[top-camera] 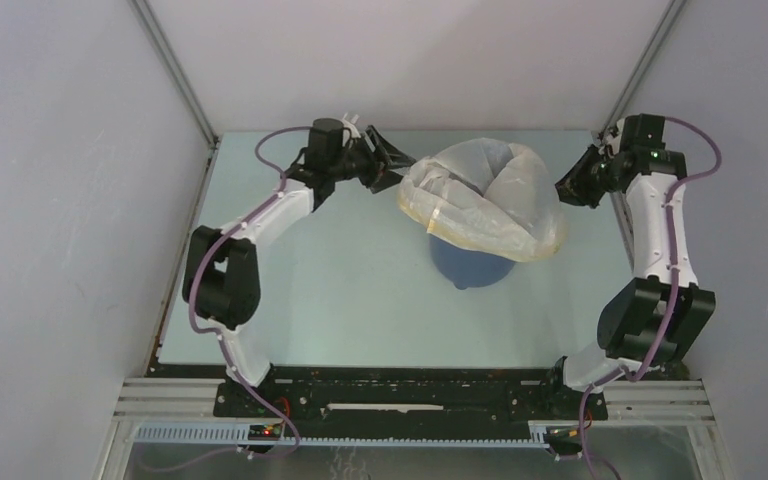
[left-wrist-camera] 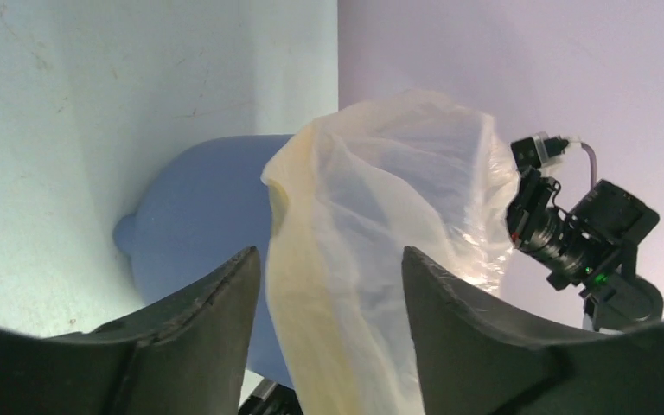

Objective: Put the trash bags into the trash bin

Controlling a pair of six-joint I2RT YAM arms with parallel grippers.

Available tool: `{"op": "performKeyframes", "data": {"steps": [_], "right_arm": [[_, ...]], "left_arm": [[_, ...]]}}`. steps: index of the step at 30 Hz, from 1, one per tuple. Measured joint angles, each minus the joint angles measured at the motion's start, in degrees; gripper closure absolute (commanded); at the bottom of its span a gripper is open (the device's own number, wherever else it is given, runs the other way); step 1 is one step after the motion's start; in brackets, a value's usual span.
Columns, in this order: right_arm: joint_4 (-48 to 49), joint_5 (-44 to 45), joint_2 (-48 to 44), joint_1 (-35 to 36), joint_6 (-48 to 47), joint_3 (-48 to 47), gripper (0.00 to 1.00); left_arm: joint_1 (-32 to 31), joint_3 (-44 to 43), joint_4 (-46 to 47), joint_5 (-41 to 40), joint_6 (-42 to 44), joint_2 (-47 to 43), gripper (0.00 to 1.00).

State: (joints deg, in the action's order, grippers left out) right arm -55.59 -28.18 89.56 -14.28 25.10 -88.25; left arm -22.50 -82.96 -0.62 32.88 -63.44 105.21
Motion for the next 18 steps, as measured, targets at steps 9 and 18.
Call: {"op": "performKeyframes", "data": {"steps": [9, 18], "right_arm": [[-8.0, 8.7, -10.8, 0.4, -2.0, -5.4, 0.36], [-8.2, -0.7, -31.1, 0.7, -0.1, 8.4, 0.26]], "left_arm": [[3.4, 5.3, -3.7, -2.7, -0.9, -15.0, 0.04], [0.2, 17.2, 4.9, -0.6, -7.6, -23.7, 0.05]]}}
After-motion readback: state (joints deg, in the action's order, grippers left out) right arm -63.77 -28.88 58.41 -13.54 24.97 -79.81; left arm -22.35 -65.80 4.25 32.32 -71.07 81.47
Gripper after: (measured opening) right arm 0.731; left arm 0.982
